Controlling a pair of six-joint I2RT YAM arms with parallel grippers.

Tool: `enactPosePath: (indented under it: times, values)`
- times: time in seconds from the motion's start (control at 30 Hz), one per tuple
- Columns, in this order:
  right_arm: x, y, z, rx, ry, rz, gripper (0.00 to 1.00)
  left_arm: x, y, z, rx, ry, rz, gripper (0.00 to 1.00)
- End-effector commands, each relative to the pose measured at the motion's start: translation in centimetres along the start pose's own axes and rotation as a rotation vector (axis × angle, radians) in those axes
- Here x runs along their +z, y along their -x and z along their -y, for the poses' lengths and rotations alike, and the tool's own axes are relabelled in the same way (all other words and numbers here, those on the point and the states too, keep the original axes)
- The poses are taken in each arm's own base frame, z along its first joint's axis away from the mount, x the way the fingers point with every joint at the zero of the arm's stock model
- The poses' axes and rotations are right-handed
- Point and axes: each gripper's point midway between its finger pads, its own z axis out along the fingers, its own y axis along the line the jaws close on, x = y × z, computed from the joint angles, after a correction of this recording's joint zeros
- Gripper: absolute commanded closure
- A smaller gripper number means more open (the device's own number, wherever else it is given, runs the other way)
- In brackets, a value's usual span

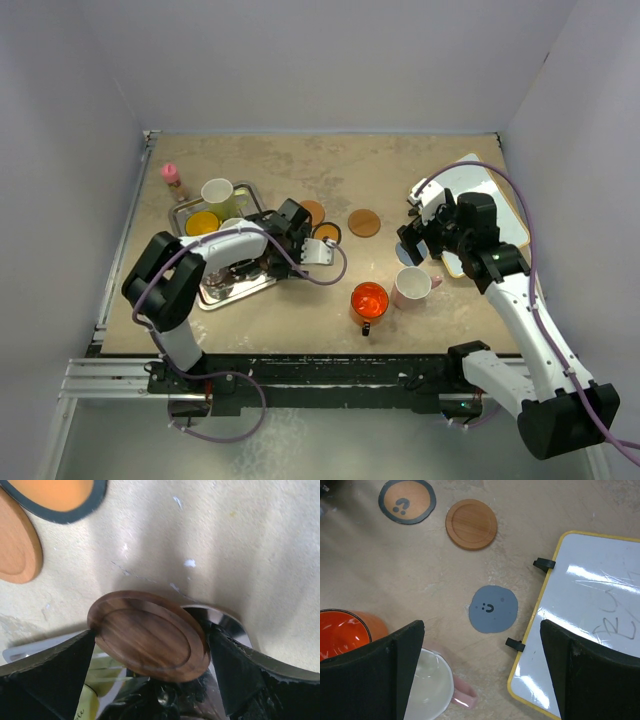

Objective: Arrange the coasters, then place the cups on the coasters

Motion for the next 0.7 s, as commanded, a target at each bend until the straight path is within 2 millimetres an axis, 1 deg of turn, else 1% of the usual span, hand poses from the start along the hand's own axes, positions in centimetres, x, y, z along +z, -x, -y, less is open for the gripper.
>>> enactPosePath:
  times: [0.0, 0.17, 0.4, 0.57, 0.67]
  values:
    - [-0.3, 0.5, -0.2, -0.024, 0.006, 0.025, 0.0, -0.1, 3.0, -2.6, -0.012, 0.041, 0.101, 0.08]
    - [-0.3, 0.4, -0.1, -0.028, 0.002, 0.021, 0.0, 0.5, 4.5, -3.2, -0.025, 0.012, 0.143, 0.14]
    - [-0.2, 0.3, 0.0, -0.031, -0.002, 0.017, 0.0, 1.8, 5.7, -4.2, -0.044, -0.001, 0.166, 0.25]
    - [-0.2, 0.3, 0.0, -0.031, -0.004, 0.017, 0.0, 1.7, 6.7, -4.7, -0.055, -0.013, 0.195, 0.33]
    - [-0.2, 0.3, 0.1, -0.033, -0.005, 0.013, 0.0, 1.9, 6.9, -4.8, -0.053, -0.026, 0.201, 0.37]
